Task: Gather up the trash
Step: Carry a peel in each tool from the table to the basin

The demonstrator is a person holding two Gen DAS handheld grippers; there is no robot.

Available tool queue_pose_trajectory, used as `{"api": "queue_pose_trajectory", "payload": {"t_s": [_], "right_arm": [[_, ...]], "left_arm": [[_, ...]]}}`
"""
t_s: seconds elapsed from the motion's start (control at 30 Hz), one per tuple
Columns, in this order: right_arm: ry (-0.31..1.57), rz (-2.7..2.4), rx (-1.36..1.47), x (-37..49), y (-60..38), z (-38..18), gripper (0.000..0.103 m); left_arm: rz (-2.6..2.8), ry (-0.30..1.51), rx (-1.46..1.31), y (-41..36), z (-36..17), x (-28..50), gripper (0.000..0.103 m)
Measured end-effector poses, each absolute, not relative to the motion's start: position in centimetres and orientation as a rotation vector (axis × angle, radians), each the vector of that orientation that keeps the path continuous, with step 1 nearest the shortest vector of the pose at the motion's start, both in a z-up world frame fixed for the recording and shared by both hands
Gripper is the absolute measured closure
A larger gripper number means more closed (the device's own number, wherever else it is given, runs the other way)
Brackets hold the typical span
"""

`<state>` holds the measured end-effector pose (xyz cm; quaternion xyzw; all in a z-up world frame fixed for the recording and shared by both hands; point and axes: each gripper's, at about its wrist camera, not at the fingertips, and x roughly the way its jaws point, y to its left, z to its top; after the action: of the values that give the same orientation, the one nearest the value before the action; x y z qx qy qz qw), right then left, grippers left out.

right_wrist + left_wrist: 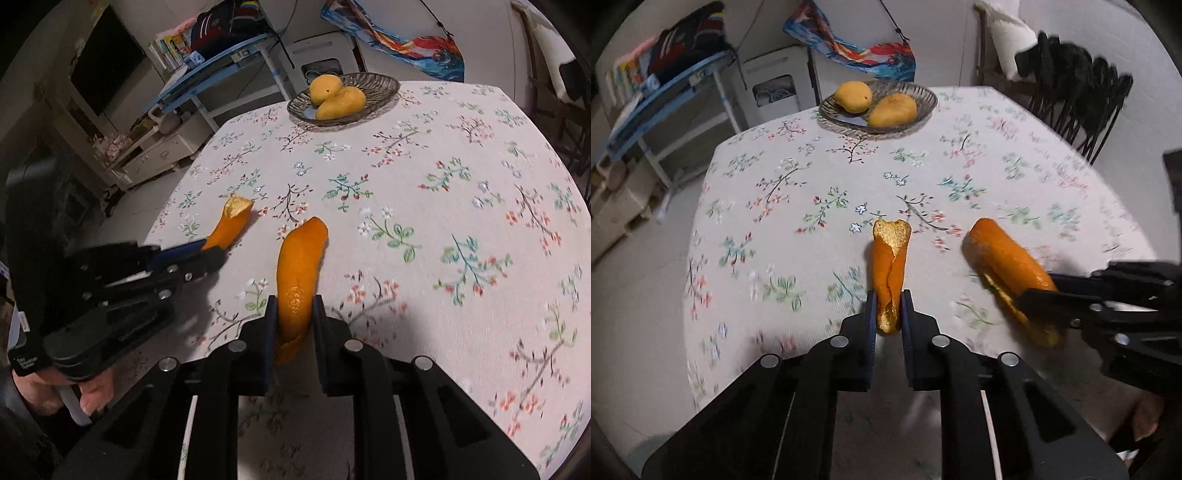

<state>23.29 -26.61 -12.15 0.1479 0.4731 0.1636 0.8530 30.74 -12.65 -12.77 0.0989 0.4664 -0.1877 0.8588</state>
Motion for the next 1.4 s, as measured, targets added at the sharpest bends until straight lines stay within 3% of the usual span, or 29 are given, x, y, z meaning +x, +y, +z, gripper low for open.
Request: {"api": "queue_pose_trajectory", "payload": {"t_s": [0.53, 1.4], "right_arm": [[0.854, 0.361, 0.47, 15.7, -28.5, -9.0, 0.084], [0.788, 0.353, 0.513, 7.7, -29.2, -8.6, 0.084]], "left_arm": [[-0.28, 0.86, -0.008, -9.1, -9.2, 21.0, 0.091], [-0.286, 0.768, 0.052, -8.6, -8.3, 10.4, 0.091]]}}
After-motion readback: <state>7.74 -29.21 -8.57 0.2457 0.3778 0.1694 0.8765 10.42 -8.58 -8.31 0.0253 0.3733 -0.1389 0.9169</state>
